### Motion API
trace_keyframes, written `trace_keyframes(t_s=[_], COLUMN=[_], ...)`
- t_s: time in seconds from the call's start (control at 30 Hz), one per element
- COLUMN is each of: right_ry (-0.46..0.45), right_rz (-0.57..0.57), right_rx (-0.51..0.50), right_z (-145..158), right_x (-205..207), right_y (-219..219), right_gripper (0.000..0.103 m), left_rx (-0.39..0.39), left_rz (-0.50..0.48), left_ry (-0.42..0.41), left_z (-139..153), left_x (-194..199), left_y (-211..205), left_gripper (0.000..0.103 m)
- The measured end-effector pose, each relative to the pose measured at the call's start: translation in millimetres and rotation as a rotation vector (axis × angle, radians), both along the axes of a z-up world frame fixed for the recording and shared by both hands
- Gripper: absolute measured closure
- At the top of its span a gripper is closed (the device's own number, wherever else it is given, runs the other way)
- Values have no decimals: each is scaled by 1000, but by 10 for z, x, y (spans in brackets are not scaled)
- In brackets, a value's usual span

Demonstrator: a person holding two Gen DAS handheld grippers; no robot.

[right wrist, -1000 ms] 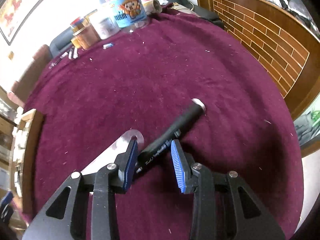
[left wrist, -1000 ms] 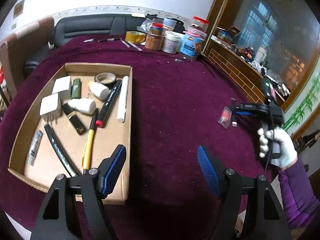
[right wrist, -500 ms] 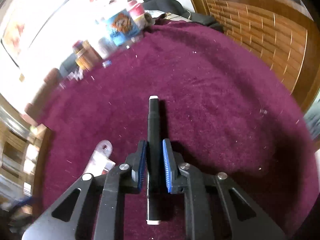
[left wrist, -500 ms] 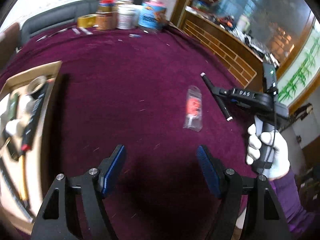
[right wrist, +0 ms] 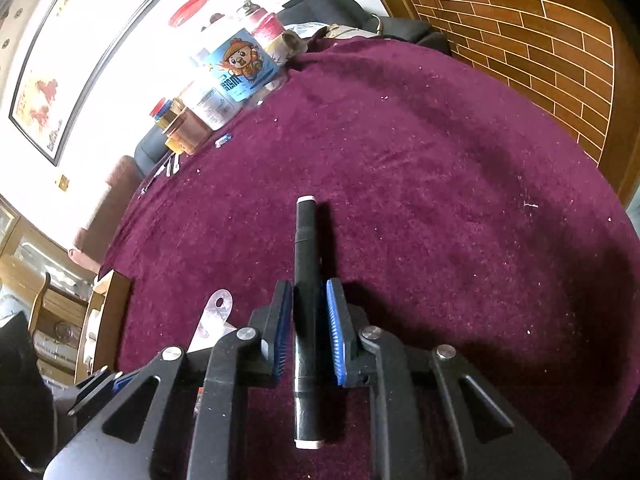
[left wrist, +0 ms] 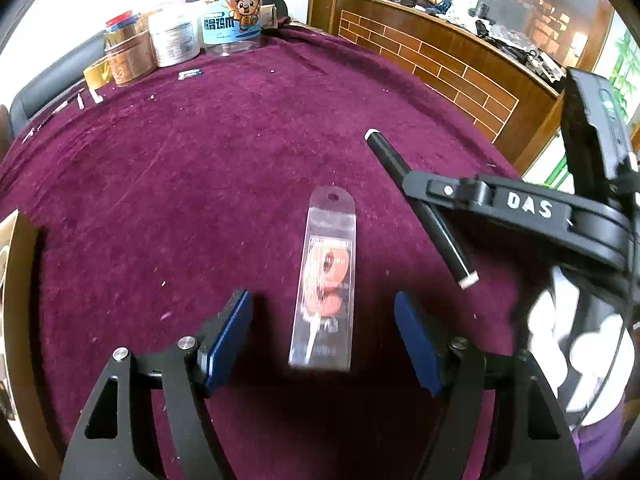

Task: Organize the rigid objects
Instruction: 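Grasp the black marker with the right tool while the left tool grasps the clear package, then lower the package and black marker into the tray and open both tools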

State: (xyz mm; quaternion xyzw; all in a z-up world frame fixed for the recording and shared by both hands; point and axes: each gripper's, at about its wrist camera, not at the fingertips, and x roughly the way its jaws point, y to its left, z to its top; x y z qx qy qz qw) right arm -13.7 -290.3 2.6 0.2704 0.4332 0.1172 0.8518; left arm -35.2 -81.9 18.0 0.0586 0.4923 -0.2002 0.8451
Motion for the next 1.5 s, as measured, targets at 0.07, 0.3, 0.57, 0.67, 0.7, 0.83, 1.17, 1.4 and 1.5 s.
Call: trace_keyframes(t_s=[0.07, 0.3, 0.57, 0.67, 0.7, 0.83, 1.17, 1.4, 1.5], right_ry=[0, -2, -2, -1, -1, 0, 7, 32, 47], right_rz=[0, 3, 2, 2, 1, 0, 4, 47, 50], right_rx=[-1, 1, 0, -4, -3, -7, -133, -411, -414], right_z=[0, 18, 13, 17, 18, 27, 99, 192, 196], right_x=[1, 2, 2, 7, 8, 7, 11, -18, -39], right_y=[-1, 14, 13, 18, 17, 26, 195, 566, 566], right_gripper=[88, 86, 86, 86, 86, 86, 86, 84, 91], left_rx=[-20, -42, 4, 32, 5, -65, -200, -309, -348], left_rz=[-1, 16, -13, -39, -40, -45, 10, 145, 222], left_ry=[-2, -11, -70, -120, -109, -59, -114, -140, -149], left_z=[-9, 6, -35, -58, -47, 18, 413, 614, 647], left_x=[34, 39, 71, 43, 57, 43, -395, -813, -945], left_y=[-26, 22, -133, -206, -180, -53, 589, 1501, 1918], left_gripper=[46, 76, 70, 69, 79, 80, 80, 80, 80])
